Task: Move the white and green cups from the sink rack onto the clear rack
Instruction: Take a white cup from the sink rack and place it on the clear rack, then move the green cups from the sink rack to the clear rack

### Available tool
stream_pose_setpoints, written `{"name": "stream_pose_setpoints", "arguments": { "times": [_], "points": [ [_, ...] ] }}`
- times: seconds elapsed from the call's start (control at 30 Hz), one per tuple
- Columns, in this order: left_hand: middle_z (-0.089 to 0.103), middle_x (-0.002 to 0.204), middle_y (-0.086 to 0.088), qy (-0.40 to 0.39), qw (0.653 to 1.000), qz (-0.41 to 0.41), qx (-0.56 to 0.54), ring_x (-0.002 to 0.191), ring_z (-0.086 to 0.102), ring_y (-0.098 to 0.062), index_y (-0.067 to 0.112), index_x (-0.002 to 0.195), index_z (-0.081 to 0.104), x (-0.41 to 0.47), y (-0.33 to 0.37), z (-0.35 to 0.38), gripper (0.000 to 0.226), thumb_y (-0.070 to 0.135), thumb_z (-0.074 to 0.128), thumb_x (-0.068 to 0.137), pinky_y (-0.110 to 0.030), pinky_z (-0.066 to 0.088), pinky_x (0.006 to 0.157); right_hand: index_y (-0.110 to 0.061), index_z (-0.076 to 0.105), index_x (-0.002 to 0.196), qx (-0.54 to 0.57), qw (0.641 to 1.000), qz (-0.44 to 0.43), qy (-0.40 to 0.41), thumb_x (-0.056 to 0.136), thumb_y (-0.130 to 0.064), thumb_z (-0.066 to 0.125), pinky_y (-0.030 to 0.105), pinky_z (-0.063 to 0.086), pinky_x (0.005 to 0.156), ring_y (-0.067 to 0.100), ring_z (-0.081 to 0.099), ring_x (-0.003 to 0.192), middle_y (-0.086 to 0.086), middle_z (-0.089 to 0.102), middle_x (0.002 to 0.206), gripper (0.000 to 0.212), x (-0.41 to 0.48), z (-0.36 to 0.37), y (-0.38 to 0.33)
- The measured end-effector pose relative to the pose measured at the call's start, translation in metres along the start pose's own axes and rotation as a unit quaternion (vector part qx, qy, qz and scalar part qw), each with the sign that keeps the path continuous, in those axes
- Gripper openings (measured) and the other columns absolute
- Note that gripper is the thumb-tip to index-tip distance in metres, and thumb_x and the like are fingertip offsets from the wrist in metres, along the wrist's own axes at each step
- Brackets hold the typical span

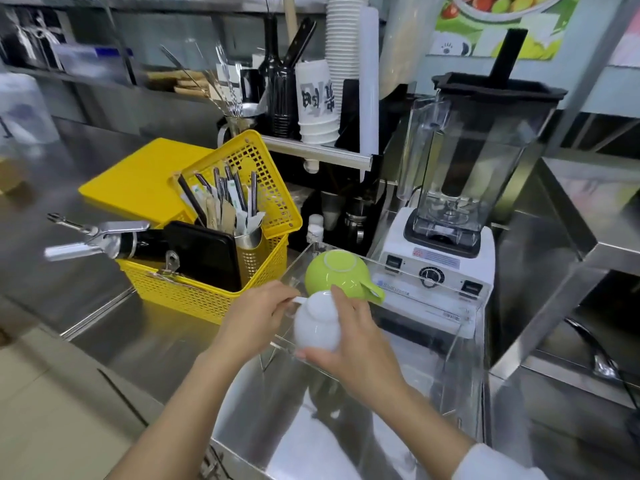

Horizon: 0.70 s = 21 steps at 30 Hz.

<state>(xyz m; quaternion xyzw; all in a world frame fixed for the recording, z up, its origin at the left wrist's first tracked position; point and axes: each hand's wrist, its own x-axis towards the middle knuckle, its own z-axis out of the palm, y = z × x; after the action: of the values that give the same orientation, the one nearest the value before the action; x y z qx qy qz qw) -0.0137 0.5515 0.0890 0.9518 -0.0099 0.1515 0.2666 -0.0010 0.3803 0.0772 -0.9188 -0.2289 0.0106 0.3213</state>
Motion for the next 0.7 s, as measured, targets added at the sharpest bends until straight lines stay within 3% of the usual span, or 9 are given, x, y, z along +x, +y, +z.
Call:
{"name": "stream_pose_setpoints", "arguments": {
  "times": [0.13, 0.27, 0.43, 0.5, 0.6, 0.7],
  "points": [
    [0.066, 0.095, 0.003, -0.011, 0.999, -0.032, -0.010, 0.090, 0.059, -0.020, 0.022, 0.096, 0.064, -0.001, 0.003, -0.004, 0.019, 0.012, 0.050, 0.088, -0.043, 0.050, 0.076, -0.031, 0.010, 0.141, -0.044, 0.999, -0.014, -0.007, 0.061, -0.064, 0.066, 0.042, 0.032, 0.100, 0.030, 0.039, 0.122, 0.004, 0.035, 0.136, 0.103, 0.002, 0.002, -0.001],
    [0.059, 0.121, 0.005, -0.046, 0.998, -0.025, -0.015, 0.113, 0.050, -0.016, 0.025, 0.117, 0.056, -0.004, 0.012, -0.016, 0.033, 0.015, 0.055, 0.086, -0.033, 0.042, 0.093, -0.035, 0.002, 0.141, -0.045, 0.998, -0.027, -0.026, 0.061, -0.067, 0.064, 0.042, 0.028, 0.101, 0.023, 0.033, 0.128, 0.000, 0.031, 0.141, 0.106, 0.001, -0.005, 0.005],
    [0.051, 0.114, 0.023, 0.060, 0.997, 0.033, -0.032, 0.105, 0.043, 0.006, 0.030, 0.119, 0.054, -0.004, 0.050, -0.033, 0.043, 0.043, 0.054, 0.078, -0.020, 0.032, 0.086, -0.039, 0.002, 0.139, -0.015, 0.999, -0.040, -0.006, 0.064, -0.062, 0.065, 0.042, 0.035, 0.102, 0.023, 0.037, 0.127, -0.002, 0.030, 0.143, 0.100, -0.005, -0.041, 0.024],
    [0.052, 0.115, 0.020, 0.051, 0.997, 0.066, -0.005, 0.109, 0.045, 0.000, 0.027, 0.121, 0.053, 0.002, 0.074, -0.025, 0.049, 0.047, 0.051, 0.076, -0.019, 0.031, 0.087, -0.043, 0.001, 0.137, -0.018, 0.999, -0.044, 0.010, 0.066, -0.062, 0.065, 0.041, 0.037, 0.099, 0.024, 0.039, 0.124, -0.004, 0.031, 0.141, 0.098, -0.010, -0.062, 0.037],
    [0.060, 0.122, 0.001, 0.037, 0.993, 0.109, 0.019, 0.115, 0.051, -0.017, 0.018, 0.120, 0.054, 0.012, 0.108, 0.001, 0.052, 0.046, 0.052, 0.076, -0.021, 0.031, 0.092, -0.045, 0.001, 0.136, -0.034, 0.998, -0.033, 0.042, 0.068, -0.064, 0.062, 0.041, 0.034, 0.101, 0.023, 0.036, 0.126, -0.007, 0.029, 0.143, 0.093, -0.023, -0.095, 0.063],
    [0.061, 0.121, 0.000, 0.017, 0.989, 0.148, 0.009, 0.113, 0.052, -0.018, 0.020, 0.118, 0.055, 0.020, 0.148, 0.034, 0.049, 0.046, 0.052, 0.077, -0.022, 0.033, 0.089, -0.043, 0.004, 0.138, -0.029, 0.997, -0.004, 0.075, 0.070, -0.062, 0.062, 0.038, 0.032, 0.104, 0.018, 0.033, 0.129, -0.006, 0.030, 0.145, 0.091, -0.042, -0.126, 0.096]
  ]
}}
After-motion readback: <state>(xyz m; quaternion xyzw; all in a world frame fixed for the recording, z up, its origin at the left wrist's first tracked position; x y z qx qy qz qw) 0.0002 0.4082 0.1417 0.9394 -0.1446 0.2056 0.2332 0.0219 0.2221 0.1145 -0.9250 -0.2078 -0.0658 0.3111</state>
